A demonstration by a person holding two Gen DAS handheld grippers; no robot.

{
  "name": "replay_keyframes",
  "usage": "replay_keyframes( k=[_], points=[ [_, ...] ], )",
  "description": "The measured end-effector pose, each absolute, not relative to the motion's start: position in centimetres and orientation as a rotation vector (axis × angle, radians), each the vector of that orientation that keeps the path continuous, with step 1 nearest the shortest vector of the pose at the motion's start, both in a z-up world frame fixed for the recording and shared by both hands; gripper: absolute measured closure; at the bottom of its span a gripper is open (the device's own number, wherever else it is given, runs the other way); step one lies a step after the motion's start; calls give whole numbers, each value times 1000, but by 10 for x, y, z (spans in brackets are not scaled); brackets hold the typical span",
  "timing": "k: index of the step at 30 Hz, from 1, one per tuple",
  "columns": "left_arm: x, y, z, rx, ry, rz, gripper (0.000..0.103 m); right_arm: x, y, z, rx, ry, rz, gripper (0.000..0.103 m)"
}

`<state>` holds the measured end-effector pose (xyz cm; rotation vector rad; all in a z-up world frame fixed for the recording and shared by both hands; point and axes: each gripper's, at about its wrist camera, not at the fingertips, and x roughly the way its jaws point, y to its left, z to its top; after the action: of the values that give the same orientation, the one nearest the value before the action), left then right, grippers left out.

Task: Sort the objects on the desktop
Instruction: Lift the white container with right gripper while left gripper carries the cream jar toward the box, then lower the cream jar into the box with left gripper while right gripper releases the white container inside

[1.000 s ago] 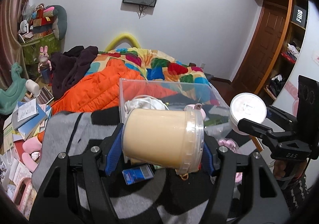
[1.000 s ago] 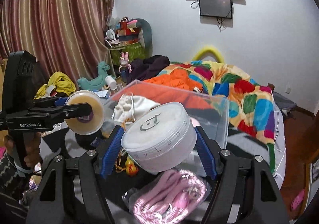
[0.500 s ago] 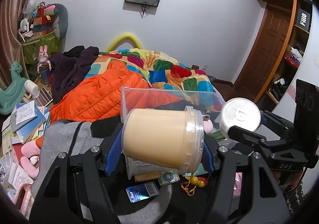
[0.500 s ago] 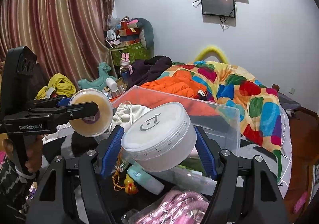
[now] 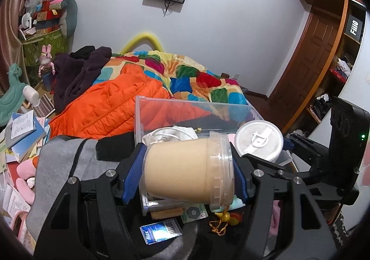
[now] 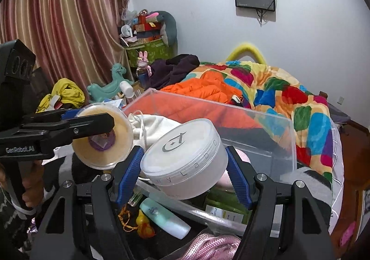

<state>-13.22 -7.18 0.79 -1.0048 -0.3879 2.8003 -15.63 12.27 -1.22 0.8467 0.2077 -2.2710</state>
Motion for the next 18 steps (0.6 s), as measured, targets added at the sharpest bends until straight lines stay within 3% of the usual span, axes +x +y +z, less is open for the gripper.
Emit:
replay_keyframes(
  k=[8, 18],
  points=[
    [-142, -76, -2, -1049, -432, 2778, 34, -160, 115, -23, 881, 239, -2264, 35],
    [-145, -60, -4, -1066, -261, 2873, 34, -163, 109, -30, 903, 269, -2276, 35]
  ],
)
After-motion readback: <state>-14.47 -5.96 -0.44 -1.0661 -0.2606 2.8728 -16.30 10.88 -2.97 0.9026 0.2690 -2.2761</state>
